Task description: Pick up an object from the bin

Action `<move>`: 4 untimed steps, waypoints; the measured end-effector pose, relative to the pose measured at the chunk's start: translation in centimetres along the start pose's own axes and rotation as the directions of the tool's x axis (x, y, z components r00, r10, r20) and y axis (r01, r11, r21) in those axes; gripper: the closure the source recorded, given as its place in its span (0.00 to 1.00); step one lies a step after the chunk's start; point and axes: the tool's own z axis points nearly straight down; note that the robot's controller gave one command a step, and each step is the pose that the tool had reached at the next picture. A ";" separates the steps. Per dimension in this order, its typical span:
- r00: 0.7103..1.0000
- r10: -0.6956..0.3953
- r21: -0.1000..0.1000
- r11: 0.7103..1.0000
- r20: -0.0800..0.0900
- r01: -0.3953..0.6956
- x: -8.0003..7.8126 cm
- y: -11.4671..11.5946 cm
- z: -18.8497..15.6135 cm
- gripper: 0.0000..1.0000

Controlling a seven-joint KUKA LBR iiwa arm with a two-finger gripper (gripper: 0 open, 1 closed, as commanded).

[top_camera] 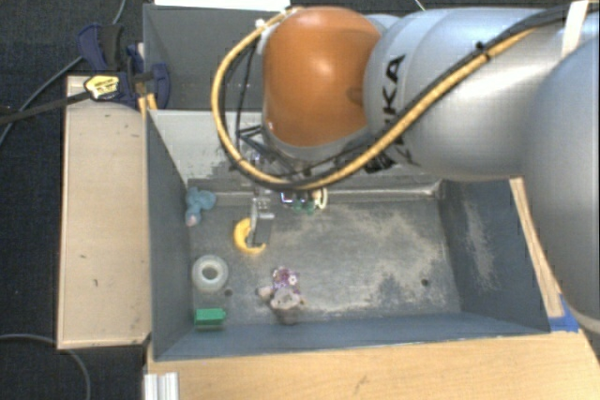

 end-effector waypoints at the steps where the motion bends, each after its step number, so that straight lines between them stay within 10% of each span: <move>1: 1.000 0.002 -0.001 1.000 0.004 -0.002 0.0 -0.1 -0.3 0.00; 4: 0.985 -0.172 -0.001 0.985 0.008 0.172 -1.0 -2.9 7.7 0.00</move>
Offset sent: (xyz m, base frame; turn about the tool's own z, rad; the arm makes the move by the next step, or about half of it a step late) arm -0.0050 -0.0202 -0.0037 -0.1856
